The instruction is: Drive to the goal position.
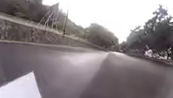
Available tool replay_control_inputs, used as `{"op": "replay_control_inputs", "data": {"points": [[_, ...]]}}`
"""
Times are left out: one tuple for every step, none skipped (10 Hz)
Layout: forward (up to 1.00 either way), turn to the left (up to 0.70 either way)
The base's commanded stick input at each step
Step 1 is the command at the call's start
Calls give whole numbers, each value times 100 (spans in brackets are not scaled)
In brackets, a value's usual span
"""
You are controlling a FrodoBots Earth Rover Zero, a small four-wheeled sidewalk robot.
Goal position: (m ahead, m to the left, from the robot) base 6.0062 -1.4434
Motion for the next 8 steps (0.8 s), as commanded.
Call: {"op": "replay_control_inputs", "data": {"points": [[100,-40],[100,-40],[100,-40],[100,-40],[100,-33],[100,0],[100,0],[100,0]]}}
